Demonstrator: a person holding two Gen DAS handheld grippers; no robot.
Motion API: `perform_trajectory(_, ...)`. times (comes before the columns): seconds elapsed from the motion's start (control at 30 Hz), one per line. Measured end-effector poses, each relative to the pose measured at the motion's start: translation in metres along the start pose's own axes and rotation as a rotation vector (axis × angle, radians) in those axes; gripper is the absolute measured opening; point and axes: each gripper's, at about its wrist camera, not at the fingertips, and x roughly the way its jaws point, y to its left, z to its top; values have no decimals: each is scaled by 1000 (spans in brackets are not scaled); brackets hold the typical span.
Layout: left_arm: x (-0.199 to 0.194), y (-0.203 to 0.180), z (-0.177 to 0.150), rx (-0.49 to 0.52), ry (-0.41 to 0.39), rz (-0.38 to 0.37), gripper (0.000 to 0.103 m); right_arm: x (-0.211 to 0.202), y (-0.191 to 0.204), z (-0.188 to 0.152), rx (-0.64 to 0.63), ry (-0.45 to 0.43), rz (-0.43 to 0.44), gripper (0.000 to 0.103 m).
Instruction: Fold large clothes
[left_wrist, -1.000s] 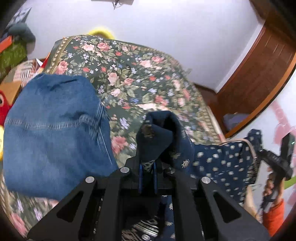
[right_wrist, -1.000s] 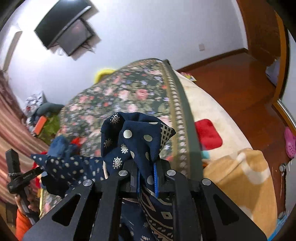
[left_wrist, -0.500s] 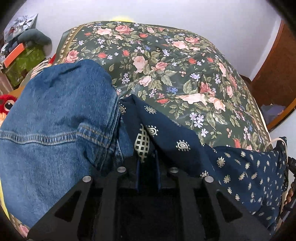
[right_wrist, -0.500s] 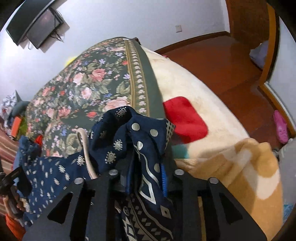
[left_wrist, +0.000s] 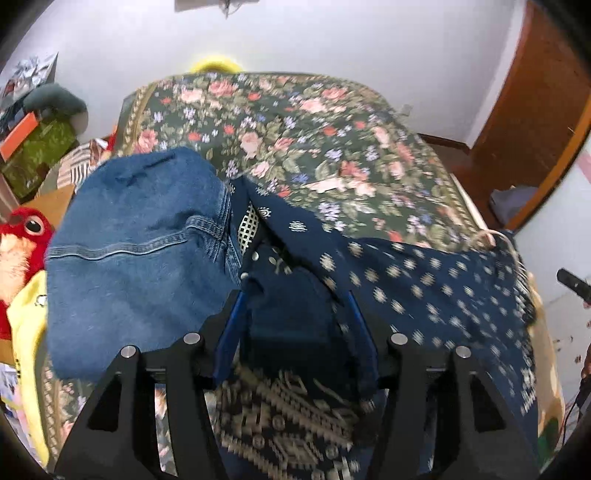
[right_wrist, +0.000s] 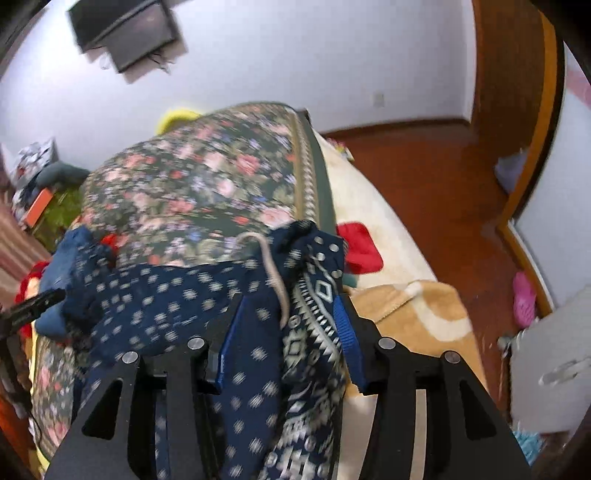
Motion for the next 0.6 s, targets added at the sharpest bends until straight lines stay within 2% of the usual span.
perform_trajectory(0.1,-32,-7,-10,32,-31,-12,56,-27,16,-5,-32,-35,23,46)
perform_trajectory(0.2,-62,-14,-22,71,-59,-24,59,-53,30,-15,-64,-65,40,59)
perform_trajectory(0.33,-97,-17,-42,89,-86,-66,64,-79,49,-32,-129,-106,22,61)
perform_trajectory(0.37,-105,-17,-49,91,-91,-80,65,-84,54,-37,-143,-109,23,65)
perform_trajectory(0.43,-114,-16,-60,95,-93,-97,67,-91,60,-49,-157,-108,29,72)
perform_trajectory(0.6,-122,-6,-94,107,-65,-97,69,-98,66,-84,-175,-78,52,73)
